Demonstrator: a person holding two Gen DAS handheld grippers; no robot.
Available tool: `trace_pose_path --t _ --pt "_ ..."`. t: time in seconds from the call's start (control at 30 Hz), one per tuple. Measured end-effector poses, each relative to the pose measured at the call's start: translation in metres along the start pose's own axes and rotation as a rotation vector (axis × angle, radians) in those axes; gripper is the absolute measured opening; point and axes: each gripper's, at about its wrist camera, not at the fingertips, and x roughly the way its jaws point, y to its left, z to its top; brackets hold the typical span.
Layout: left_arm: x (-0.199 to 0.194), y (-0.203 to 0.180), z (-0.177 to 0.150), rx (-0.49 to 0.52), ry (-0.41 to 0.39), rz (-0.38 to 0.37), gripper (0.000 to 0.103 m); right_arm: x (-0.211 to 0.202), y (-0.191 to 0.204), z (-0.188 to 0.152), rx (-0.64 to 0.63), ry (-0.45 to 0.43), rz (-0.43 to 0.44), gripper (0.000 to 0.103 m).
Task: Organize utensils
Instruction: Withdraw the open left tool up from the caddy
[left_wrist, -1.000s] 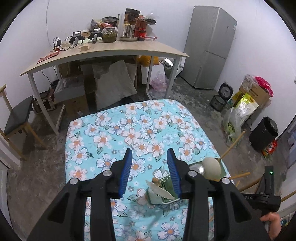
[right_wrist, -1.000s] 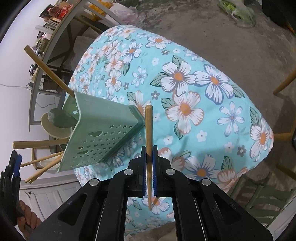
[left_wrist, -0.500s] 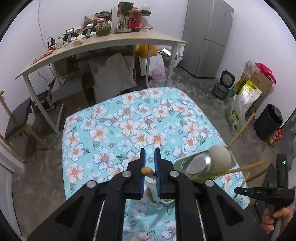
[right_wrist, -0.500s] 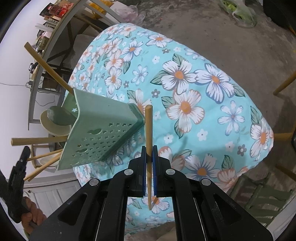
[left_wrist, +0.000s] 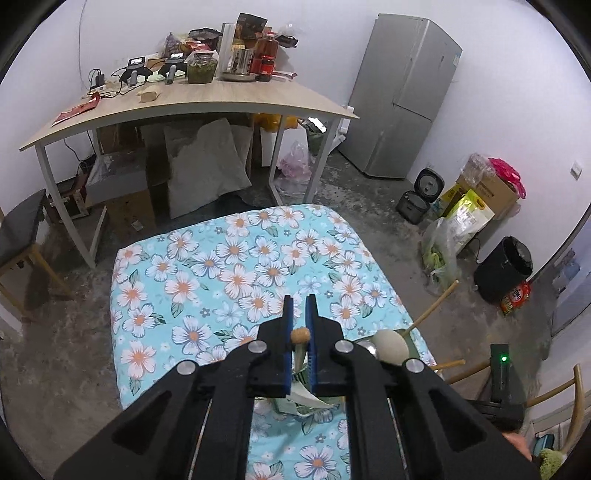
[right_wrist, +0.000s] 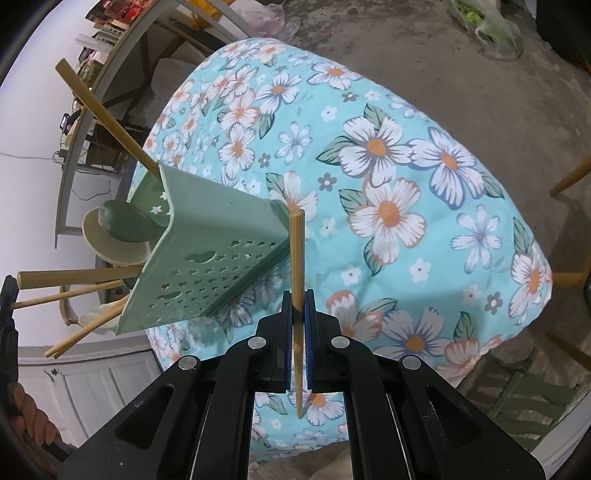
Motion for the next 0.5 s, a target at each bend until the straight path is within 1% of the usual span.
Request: trace_pose_path --t 0.27,0.33,0.4,0.43,0.5 --pt "0.024 0.002 -0.019 -0.026 0.026 -0.017 0.006 0.001 0.000 0.001 0.000 0.003 -0.004 0.004" --pt "0.033 0.003 -0.024 -0.029 0.045 -0.012 0.006 0.001 0.000 0.001 0.003 0.005 -0.005 0.004" --pt "0.040 0.008 -0.029 -0.053 0.076 -0.005 0.006 0.001 -0.001 0.001 0.002 0.005 -0.004 0.004" --pt "0.042 0.009 -0.030 -0.065 0.085 -0.001 0.007 0.001 -0.001 0.001 0.002 0.005 -0.004 0.004" --pt "0.041 0.014 -0.032 -0.094 0.090 0.004 0.016 0.001 -0.001 0.001 0.003 0.006 -0.003 0.004"
